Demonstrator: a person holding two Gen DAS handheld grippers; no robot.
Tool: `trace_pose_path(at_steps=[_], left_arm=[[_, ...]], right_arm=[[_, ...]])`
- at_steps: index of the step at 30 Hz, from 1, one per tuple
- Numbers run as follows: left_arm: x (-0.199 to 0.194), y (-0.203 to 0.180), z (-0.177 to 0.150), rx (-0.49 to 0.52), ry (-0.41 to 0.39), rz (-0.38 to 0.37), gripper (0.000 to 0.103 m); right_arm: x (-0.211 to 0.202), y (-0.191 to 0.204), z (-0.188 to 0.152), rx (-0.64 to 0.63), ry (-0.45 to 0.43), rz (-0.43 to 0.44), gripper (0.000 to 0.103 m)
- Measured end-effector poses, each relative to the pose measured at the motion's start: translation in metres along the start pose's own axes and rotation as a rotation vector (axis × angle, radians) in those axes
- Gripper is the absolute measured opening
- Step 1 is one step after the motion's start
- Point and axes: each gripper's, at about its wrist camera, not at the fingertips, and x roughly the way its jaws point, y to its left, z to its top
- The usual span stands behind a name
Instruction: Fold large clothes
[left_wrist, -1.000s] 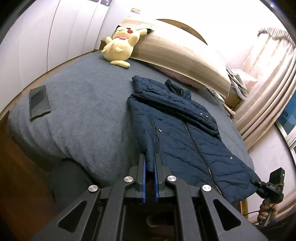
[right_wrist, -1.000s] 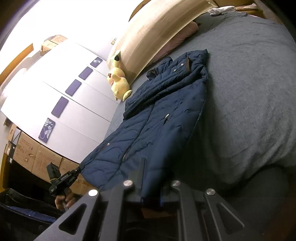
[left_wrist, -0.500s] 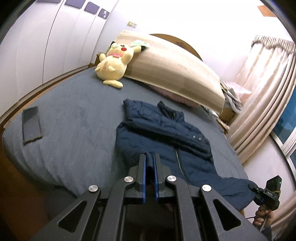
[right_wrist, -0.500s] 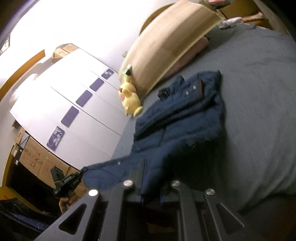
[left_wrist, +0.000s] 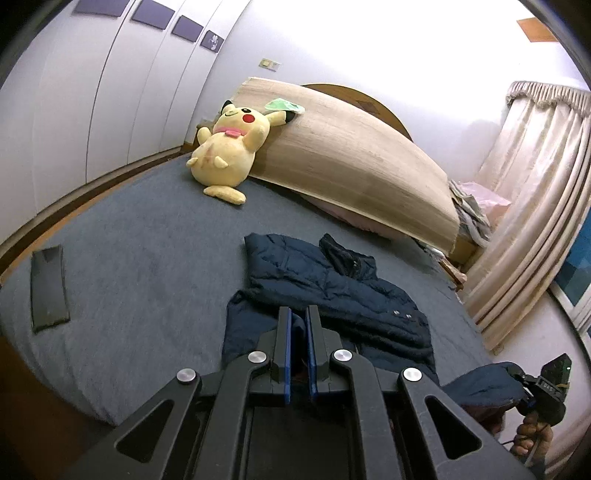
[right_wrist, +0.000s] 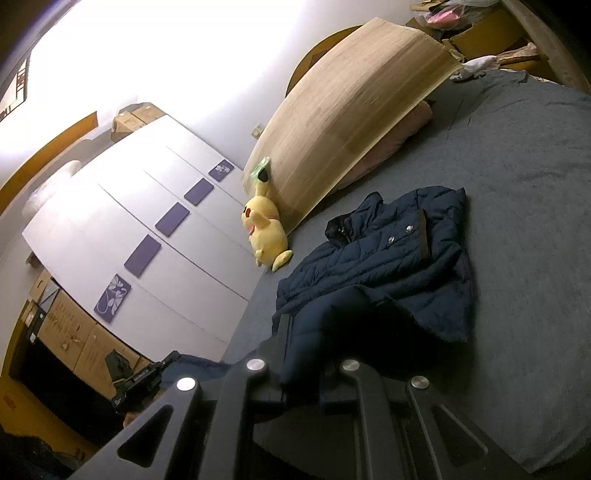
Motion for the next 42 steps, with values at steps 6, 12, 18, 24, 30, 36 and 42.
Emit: trace_pose_path(at_steps=[6, 12, 18, 24, 30, 36, 42], left_arm=[[0.024, -0.007, 0.013, 0.019, -0.003, 0.051, 0.007], [0.045, -0.012, 0.024, 0.029, -0.005, 0.087, 0.007], [0.064, -0.015, 0.034, 0.043, -0.001, 0.110, 0.007], [0.083, -0.018, 0.048, 0.041, 0.006, 0.123, 0.007], [0.104, -0.024, 0.061, 0.062, 0.009, 0.136, 0.007], [0.127, -0.030, 0.075, 0.091, 0.011, 0.151, 0.007], [0.151, -0.034, 0.088, 0.108, 0.018, 0.178, 0.007]], right_arm=[[0.018, -0.006, 0.014, 0.013, -0.010, -0.021, 0.011], [0.035, -0.011, 0.029, 0.030, -0.020, -0.033, 0.011], [0.048, -0.015, 0.040, 0.043, -0.029, -0.050, 0.011], [0.062, -0.018, 0.051, 0.053, -0.043, -0.065, 0.011], [0.074, -0.022, 0.064, 0.062, -0.057, -0.086, 0.011], [0.088, -0.025, 0.079, 0.071, -0.075, -0.105, 0.011], [0.107, -0.029, 0.096, 0.075, -0.083, -0.124, 0.011]])
